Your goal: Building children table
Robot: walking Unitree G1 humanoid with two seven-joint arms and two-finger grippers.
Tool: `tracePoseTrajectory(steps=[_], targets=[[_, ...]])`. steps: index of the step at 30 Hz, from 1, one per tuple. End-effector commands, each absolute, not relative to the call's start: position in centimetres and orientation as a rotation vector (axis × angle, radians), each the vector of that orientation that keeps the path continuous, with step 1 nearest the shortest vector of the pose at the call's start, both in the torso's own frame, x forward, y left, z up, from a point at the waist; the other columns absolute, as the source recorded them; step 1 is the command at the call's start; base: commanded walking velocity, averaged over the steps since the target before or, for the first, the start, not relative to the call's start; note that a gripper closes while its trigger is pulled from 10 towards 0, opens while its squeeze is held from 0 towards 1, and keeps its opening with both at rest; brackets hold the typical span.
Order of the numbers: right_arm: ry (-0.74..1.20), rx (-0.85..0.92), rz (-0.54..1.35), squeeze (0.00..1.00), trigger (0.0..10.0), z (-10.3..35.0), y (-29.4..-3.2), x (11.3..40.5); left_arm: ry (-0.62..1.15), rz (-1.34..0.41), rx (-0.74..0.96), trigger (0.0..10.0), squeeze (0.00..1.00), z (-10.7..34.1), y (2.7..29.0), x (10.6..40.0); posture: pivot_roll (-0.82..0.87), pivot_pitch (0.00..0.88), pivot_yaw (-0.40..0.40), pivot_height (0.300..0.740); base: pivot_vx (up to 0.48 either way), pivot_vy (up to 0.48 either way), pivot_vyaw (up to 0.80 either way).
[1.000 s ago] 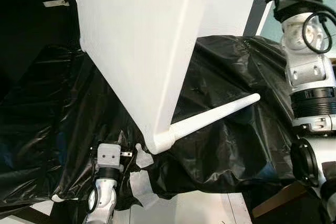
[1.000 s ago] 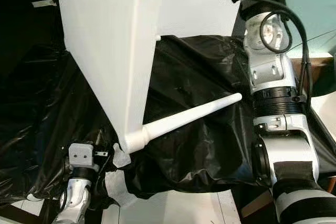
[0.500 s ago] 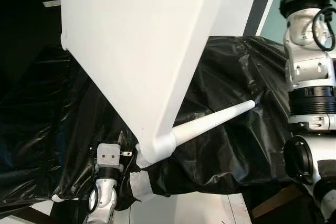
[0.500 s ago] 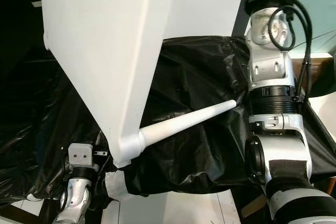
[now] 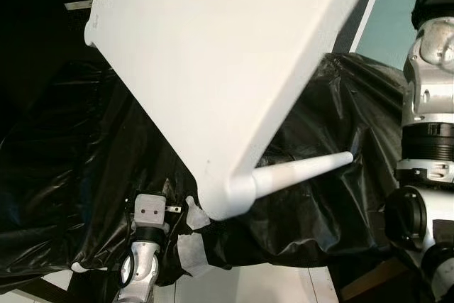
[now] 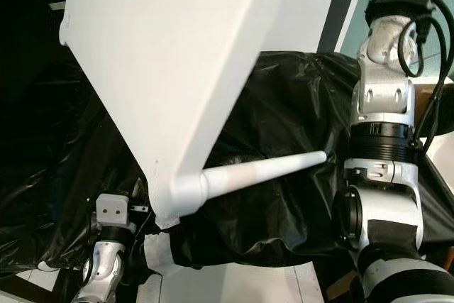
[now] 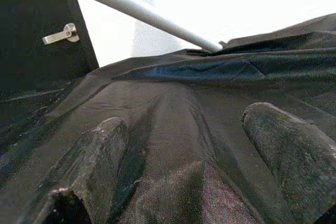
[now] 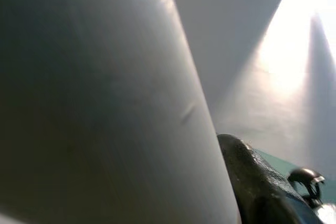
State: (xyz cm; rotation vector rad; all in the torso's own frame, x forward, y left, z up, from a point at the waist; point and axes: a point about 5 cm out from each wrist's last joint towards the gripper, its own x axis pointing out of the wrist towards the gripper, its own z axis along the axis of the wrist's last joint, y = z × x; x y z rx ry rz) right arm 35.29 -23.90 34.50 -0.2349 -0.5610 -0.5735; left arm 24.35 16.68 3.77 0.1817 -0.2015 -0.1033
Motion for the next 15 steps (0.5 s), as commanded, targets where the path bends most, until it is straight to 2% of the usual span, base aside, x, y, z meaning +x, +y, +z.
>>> tracePoseTrajectory(steps=[1, 15], targets=[[-0.213, 0.009, -0.635, 0.0, 0.0, 27.3, -25.9, 36.4, -0.02, -0.124, 0.174, 10.0, 0.0, 0.6, 16.5, 22.5, 0.05, 0.0, -0.011, 0.74, 0.0, 0.0, 0.0], [-0.179, 0.043, -0.812, 0.0, 0.0, 25.2, -28.1, 35.1, -0.018, -0.132, 0.182, 10.0, 0.0, 0.6, 16.8, 22.6, 0.05, 0.0, -0.001, 0.74, 0.0, 0.0, 0.0]])
